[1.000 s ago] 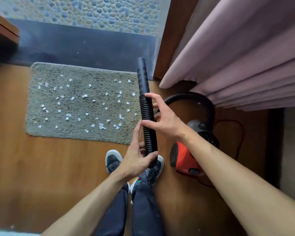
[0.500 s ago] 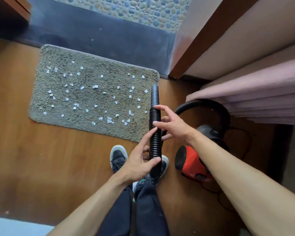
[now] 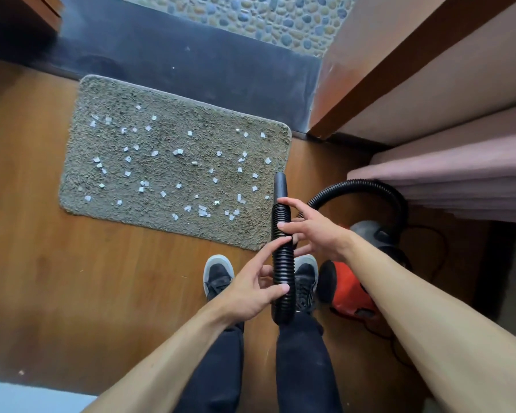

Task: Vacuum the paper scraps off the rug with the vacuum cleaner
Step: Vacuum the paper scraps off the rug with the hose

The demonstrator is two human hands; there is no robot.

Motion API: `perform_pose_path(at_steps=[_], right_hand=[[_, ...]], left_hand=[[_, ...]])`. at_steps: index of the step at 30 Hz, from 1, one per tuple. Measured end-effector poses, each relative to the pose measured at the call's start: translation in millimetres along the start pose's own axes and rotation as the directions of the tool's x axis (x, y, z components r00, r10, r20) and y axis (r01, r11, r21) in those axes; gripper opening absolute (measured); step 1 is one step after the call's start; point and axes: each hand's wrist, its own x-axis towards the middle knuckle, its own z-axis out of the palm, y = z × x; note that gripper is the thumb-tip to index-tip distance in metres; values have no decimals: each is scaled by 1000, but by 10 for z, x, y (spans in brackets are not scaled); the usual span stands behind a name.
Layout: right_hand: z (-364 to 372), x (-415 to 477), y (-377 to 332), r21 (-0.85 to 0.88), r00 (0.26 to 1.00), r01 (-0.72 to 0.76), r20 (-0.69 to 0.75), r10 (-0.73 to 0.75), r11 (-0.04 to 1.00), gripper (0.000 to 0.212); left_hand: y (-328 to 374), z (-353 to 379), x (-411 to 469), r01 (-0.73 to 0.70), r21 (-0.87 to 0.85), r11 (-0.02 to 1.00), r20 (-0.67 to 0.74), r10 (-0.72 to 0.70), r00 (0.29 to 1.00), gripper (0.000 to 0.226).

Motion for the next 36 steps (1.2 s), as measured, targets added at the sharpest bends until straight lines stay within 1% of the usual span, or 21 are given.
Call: perform_pose_path(at_steps=[4, 8, 11, 14, 17, 19, 21, 23, 25, 27, 29, 32, 34, 35, 36], right_hand=[[43, 91, 88, -6, 999, -39, 35, 39, 999, 51], [99, 205, 162, -46, 998, -49, 34, 50, 998, 53], [116, 309, 263, -59, 997, -68, 23, 69, 996, 53], [101, 402, 385, -96, 997, -78, 6, 79, 992, 50], [110, 441, 512, -124, 997, -61, -45, 56, 990, 47], [113, 420, 603, -86, 995, -30, -100, 21, 996, 45], [72, 392, 765, 55, 979, -21, -200, 32, 998, 41], [-4, 331, 1013, 216, 930, -58, -344, 132, 975, 39], [-91, 209, 1339, 305, 856, -115, -452, 250, 945, 31], [-166, 41, 1705, 353, 794, -174, -501, 343, 919, 27], [-252, -113, 2042, 409, 732, -222, -530, 429, 885, 29], [-413, -274, 2440, 489, 620, -256, -579, 530, 834, 42], [-511, -343, 2606, 589, 534, -218, -595, 600, 778, 60], [-553, -370, 2647, 646, 510, -183, -582, 634, 741, 69], [-593, -380, 2678, 697, 505, -153, -554, 662, 700, 77]], left_hand=[[-144, 6, 8, 30, -80, 996, -28, -32, 999, 73], [-290, 44, 31, 33, -103, 994, -118, -46, 992, 73], [-386, 68, 79, 53, -121, 991, -170, -73, 983, 72], [-478, 111, 149, 70, -134, 989, -184, -94, 978, 71], [-558, 172, 232, 94, -141, 986, -205, -122, 971, 71], [-584, 221, 294, 105, -138, 985, -219, -134, 966, 71], [-589, 265, 365, 110, -153, 982, -243, -145, 959, 71], [-592, 296, 439, 114, -169, 979, -264, -157, 952, 71], [-601, 316, 508, 130, -165, 978, -271, -172, 947, 71], [-617, 339, 570, 149, -142, 979, -270, -183, 945, 71], [-636, 374, 628, 168, -124, 978, -264, -196, 944, 71], [-661, 420, 720, 187, -96, 978, -257, -206, 944, 71], [-684, 426, 796, 204, -63, 977, -255, -214, 943, 70], [-702, 424, 829, 214, -49, 976, -256, -220, 941, 70], [-721, 422, 861, 222, -39, 974, -256, -224, 940, 70]])
